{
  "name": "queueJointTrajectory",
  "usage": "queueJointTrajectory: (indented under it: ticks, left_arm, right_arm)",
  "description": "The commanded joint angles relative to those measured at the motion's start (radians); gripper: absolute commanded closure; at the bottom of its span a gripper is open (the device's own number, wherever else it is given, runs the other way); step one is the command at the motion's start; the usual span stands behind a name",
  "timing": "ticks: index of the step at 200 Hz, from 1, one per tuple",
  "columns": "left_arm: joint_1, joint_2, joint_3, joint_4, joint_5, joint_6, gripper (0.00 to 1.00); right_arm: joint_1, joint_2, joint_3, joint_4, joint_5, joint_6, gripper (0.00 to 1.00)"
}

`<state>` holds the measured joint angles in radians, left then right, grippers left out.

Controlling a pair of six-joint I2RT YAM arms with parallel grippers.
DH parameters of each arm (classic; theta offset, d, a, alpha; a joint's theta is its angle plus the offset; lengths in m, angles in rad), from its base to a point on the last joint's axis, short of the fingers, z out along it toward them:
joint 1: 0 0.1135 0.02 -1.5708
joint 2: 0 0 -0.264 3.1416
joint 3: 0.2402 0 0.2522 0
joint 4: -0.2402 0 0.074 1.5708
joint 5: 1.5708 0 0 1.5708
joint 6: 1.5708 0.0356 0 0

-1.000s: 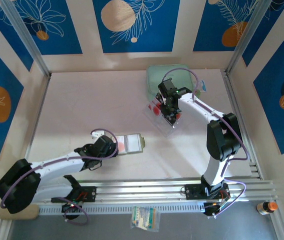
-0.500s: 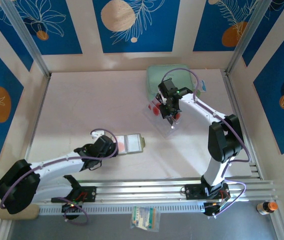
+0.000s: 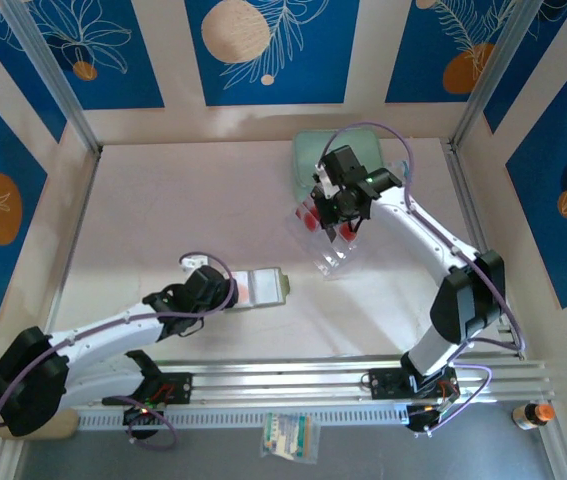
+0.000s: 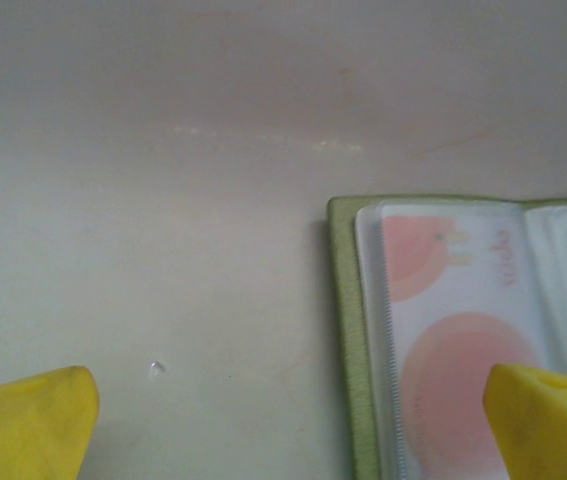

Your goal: Put the credit cards into the card holder

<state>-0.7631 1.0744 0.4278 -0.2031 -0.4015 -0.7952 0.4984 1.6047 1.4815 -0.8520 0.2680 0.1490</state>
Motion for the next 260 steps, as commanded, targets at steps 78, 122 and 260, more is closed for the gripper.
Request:
queueJointTrajectory:
  ticks: [78,122,260]
  left_arm:
    - [0.007,0.115,0.092,-0.03,0.007,0.07,0.01]
    - [0.007,0.159,0.07,-0.031,0.009,0.052,0.02]
    - [0.007,0.172,0.044,-0.12,-0.031,-0.015,0.03]
  right_arm:
    - [0.063,-0.179,-0.542,0.807,-0.538,0.537,1.0]
    - [0.186,-0.079,-0.692,1.1,-0.483,0.655,1.0]
    - [0.261,0.096,-0.791,1.39,-0.362,0.797,1.0]
